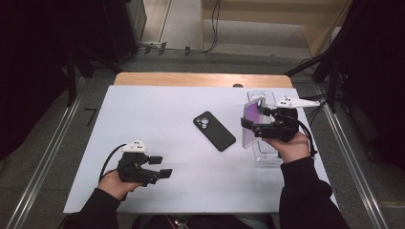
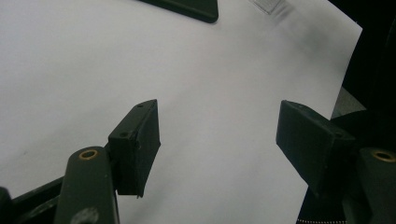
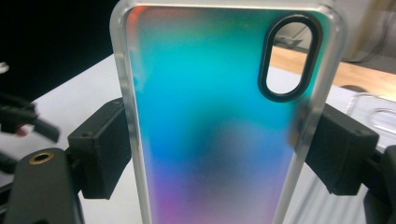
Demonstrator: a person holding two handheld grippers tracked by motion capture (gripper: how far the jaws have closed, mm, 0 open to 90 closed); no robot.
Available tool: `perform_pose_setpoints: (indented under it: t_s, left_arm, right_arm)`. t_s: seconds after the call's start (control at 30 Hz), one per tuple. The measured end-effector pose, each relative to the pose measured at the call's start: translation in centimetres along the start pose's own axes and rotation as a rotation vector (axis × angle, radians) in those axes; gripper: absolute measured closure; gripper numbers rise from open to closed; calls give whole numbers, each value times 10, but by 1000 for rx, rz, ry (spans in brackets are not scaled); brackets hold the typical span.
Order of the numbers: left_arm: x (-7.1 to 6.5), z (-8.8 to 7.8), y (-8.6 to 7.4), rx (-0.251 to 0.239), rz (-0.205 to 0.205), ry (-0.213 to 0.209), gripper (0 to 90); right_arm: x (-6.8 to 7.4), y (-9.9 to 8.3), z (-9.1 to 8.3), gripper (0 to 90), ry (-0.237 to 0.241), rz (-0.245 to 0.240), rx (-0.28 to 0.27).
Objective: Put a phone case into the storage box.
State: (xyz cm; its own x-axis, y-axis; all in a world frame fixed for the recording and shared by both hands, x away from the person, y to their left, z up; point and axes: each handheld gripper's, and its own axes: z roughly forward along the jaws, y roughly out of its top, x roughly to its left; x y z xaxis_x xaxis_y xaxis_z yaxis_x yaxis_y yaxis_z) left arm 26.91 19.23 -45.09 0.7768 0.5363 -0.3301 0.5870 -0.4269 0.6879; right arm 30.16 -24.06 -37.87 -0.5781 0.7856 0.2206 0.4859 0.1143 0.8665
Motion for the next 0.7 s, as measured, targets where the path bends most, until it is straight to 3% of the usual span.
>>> perform_pose_setpoints:
  t_s: [0.4, 0.53, 0.7]
  left_arm:
    - [0, -7, -7, -23, -24, 30, 307]
    - [0, -9, -9, -31, -31, 36, 307]
    - [0, -10, -10, -32, -32, 41, 307]
  right_arm:
    - [-19, 7, -5, 151, -109, 80, -54]
    - [-24, 9, -3, 152, -146, 66, -75]
    - [-35, 12, 5, 152, -194, 86, -65]
